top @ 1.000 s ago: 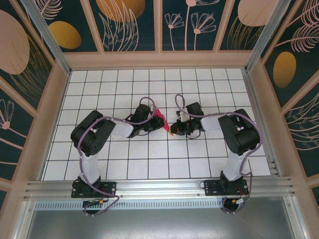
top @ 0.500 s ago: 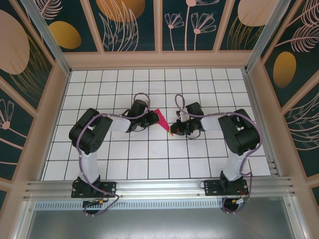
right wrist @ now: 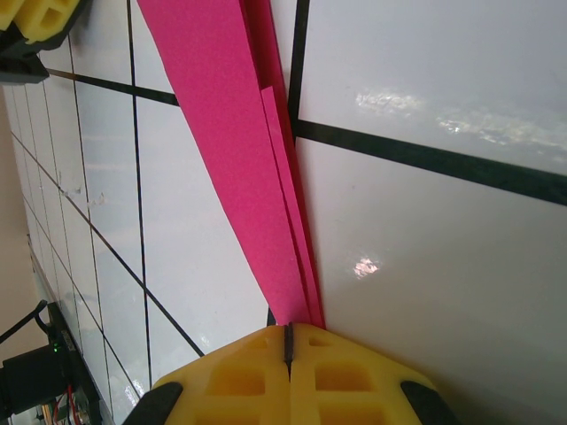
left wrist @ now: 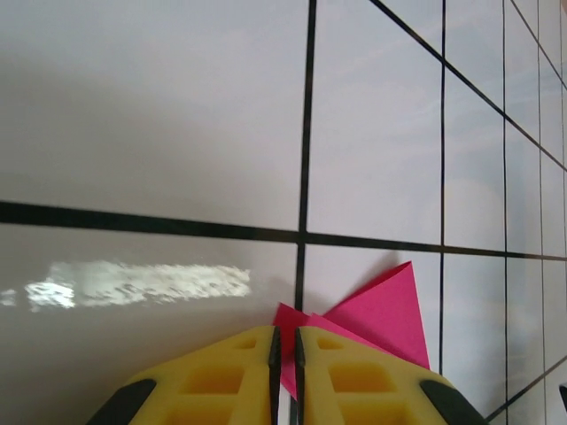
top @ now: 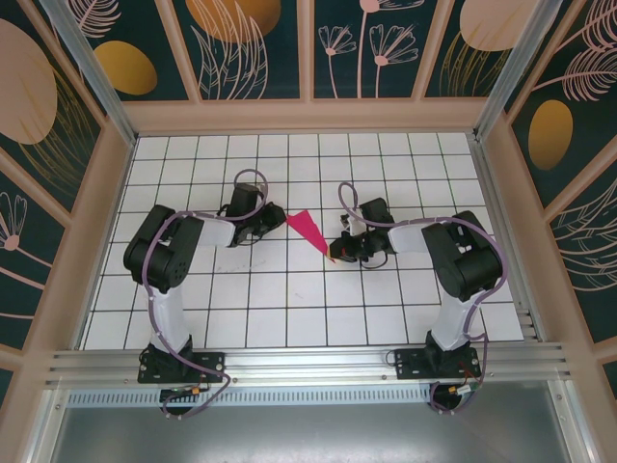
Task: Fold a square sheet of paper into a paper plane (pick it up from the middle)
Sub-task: Fold the wing for the fifth time at the center of the table.
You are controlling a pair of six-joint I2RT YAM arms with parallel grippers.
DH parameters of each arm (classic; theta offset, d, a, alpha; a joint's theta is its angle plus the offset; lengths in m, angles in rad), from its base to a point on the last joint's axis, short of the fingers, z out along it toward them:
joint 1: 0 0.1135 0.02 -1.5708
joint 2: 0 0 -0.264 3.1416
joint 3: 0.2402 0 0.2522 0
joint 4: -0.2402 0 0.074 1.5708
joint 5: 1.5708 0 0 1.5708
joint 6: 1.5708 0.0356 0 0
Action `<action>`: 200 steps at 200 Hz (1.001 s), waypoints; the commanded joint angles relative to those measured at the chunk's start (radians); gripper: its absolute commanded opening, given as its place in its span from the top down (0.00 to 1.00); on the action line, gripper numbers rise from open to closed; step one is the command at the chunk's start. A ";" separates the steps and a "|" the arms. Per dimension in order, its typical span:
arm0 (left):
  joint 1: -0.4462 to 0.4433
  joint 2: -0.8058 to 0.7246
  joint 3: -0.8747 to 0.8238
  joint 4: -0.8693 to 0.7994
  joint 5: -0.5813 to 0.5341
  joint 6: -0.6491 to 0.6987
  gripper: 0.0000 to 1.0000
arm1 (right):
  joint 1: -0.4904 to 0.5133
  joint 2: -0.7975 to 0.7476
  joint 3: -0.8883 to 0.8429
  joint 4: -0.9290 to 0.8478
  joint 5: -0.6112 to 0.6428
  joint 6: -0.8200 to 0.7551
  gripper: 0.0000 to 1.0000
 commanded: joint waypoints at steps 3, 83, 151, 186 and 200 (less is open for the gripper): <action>0.060 0.048 -0.010 -0.142 -0.128 0.076 0.83 | -0.027 0.080 -0.064 -0.234 0.222 -0.001 1.00; 0.055 -0.131 0.030 -0.251 -0.105 0.083 0.79 | -0.010 -0.022 0.014 -0.165 0.095 0.020 0.99; -0.071 -0.244 0.061 -0.415 -0.246 0.036 0.67 | -0.015 -0.202 0.070 -0.082 0.173 0.024 0.56; -0.149 -0.211 0.106 -0.422 -0.255 0.004 0.67 | -0.029 -0.233 0.049 -0.048 0.198 0.031 0.52; -0.159 -0.193 0.099 -0.375 -0.212 -0.001 0.73 | -0.020 -0.233 0.042 -0.027 0.156 0.036 0.55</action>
